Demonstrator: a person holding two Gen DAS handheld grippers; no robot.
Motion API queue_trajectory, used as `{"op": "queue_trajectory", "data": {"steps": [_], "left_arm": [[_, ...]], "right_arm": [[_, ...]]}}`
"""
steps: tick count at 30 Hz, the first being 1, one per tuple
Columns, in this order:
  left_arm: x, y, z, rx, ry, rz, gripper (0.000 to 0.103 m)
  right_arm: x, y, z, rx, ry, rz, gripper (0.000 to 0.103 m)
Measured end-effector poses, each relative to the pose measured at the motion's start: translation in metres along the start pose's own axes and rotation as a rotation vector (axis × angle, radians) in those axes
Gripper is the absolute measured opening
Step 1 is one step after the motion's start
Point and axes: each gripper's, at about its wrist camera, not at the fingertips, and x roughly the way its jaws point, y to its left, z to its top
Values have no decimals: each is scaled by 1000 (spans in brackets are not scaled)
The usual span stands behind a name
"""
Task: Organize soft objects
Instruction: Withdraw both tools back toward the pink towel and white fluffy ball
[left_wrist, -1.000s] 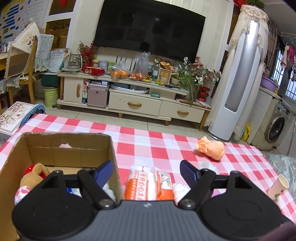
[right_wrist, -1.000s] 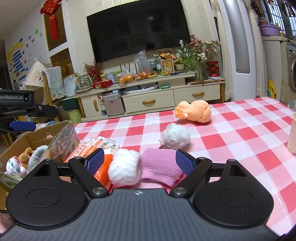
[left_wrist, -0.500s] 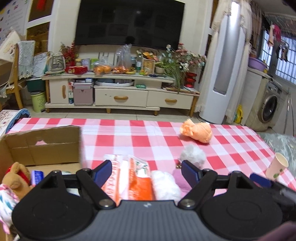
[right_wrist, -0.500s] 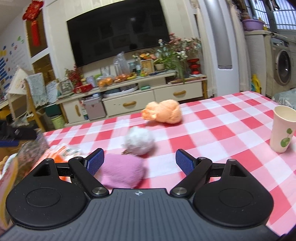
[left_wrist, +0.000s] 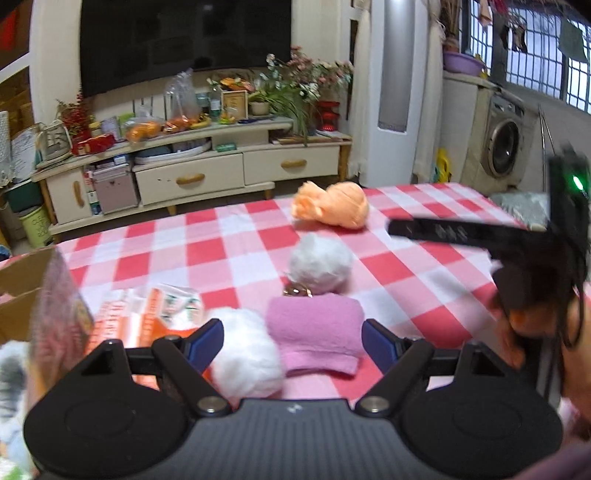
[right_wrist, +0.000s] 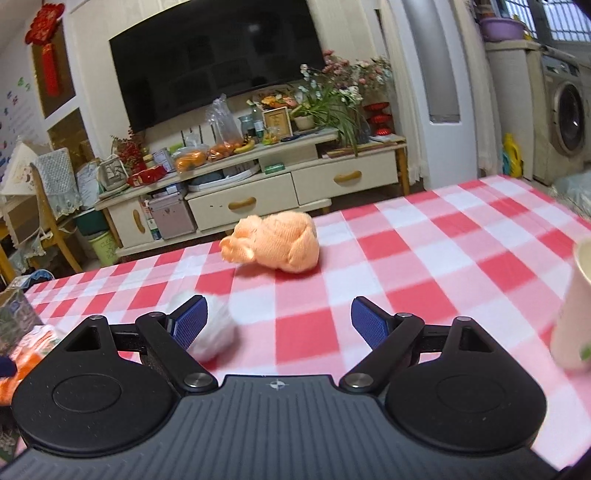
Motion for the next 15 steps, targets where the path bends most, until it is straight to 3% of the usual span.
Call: {"op": "queue_trajectory", "data": {"steps": [15], "left_arm": [[59, -30, -5, 92, 34, 15, 82]], "right_arm": [[69, -22, 26, -18, -22, 74, 103]]}}
